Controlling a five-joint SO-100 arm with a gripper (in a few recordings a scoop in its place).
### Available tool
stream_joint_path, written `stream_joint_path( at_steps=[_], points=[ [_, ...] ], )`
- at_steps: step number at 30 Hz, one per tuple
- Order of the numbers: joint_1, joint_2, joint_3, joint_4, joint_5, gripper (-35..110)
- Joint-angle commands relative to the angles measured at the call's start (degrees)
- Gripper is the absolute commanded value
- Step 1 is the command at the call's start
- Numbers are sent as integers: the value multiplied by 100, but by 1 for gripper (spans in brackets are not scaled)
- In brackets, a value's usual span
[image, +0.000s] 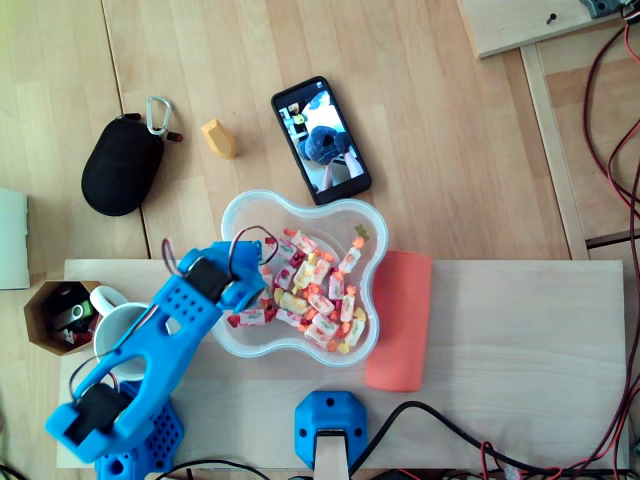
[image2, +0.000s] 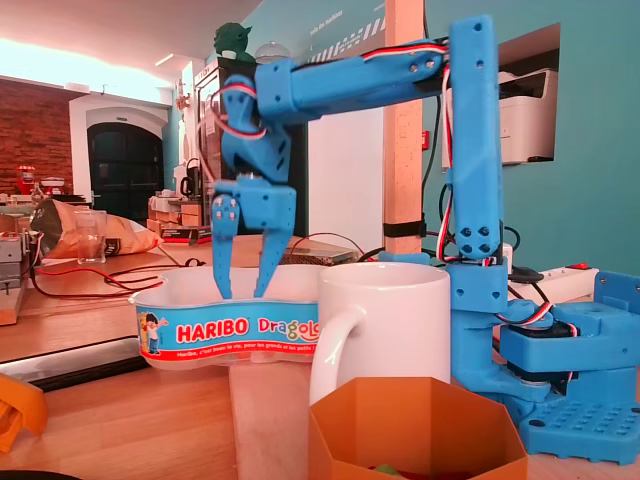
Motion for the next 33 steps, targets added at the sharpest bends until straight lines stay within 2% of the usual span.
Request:
stream_joint_path(
  at_steps=[1,13,22,26,33],
  points=[
    [88,26,35,141,-88,13],
    [97,-176,44,1239,-149,13],
    [650,-158,387,1178,-220,13],
    [888,-158,369,1178,-580,13],
    [923,-158,369,1169,-765,13]
  ],
)
